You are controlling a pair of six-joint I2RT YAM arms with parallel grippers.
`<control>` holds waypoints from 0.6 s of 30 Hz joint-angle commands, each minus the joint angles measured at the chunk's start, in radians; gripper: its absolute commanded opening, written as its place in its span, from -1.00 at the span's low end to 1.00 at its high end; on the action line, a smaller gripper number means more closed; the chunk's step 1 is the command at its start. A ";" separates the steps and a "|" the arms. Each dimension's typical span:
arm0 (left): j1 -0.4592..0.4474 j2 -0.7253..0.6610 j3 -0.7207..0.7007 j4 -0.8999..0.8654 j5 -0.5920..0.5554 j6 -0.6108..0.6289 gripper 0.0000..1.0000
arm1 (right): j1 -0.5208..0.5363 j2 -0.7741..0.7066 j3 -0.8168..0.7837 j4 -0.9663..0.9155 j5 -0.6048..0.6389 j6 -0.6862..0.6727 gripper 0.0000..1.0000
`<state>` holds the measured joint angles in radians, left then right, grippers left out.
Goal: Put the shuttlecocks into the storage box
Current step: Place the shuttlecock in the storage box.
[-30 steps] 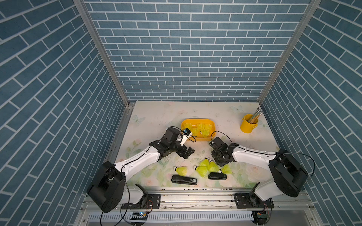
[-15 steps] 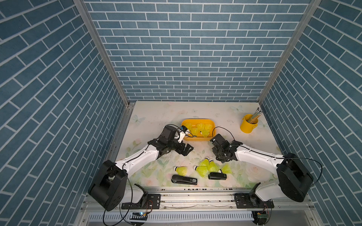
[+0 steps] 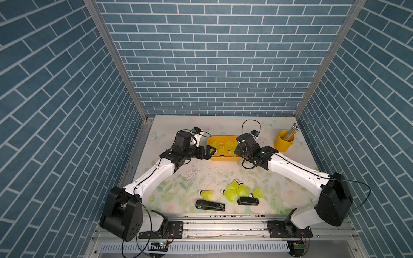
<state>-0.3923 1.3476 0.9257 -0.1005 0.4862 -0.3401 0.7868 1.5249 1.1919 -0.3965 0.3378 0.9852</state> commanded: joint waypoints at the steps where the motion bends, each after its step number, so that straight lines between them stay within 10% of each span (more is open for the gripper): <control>1: 0.033 0.003 0.009 -0.014 -0.012 -0.069 0.99 | -0.001 0.074 0.064 -0.005 -0.066 -0.230 -0.79; 18: 0.098 0.094 -0.041 0.008 0.042 -0.135 0.99 | -0.001 0.344 0.284 -0.105 -0.194 -0.352 -0.77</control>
<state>-0.3008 1.4364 0.8997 -0.0994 0.5041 -0.4751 0.7868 1.8503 1.4487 -0.4534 0.1562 0.6643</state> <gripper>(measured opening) 0.995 0.299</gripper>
